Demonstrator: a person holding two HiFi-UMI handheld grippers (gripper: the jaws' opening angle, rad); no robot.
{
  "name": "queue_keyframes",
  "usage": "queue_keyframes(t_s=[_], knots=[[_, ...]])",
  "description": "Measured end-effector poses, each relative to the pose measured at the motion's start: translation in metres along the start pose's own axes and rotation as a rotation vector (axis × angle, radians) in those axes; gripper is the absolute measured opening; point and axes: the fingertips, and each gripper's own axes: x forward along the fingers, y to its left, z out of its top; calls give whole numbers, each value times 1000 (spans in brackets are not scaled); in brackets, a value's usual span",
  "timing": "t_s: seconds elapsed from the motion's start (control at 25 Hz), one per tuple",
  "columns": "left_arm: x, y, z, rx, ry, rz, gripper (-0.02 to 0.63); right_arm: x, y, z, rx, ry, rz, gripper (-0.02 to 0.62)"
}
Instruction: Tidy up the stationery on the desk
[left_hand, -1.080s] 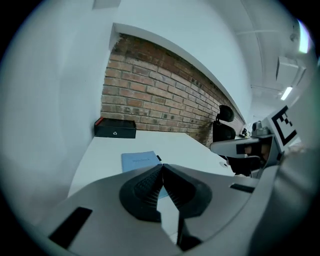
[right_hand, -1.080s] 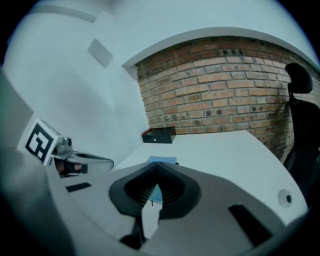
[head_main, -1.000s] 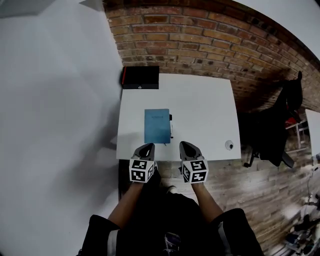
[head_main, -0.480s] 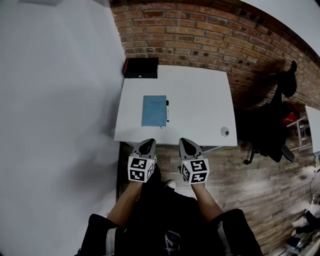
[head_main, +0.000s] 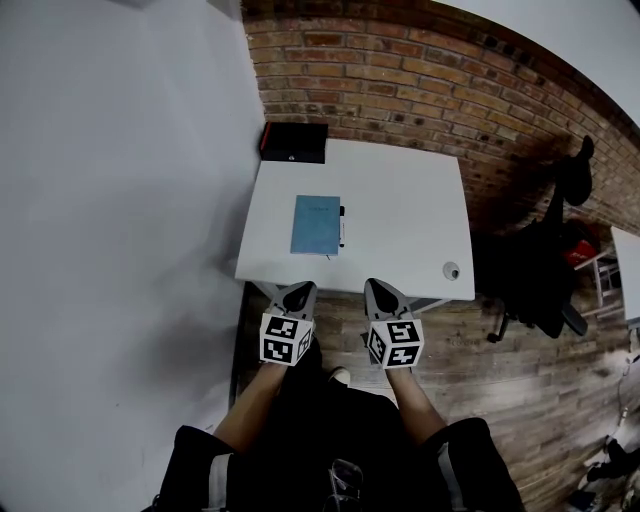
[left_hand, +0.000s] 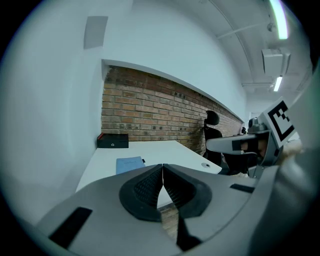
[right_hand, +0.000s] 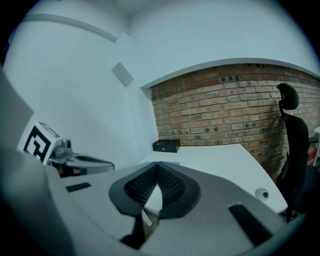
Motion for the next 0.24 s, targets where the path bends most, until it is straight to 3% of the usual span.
queue_keyframes(t_s=[0.24], knots=[[-1,5,2,4,0,1,15,6,5,7,-8,-5,10,21]])
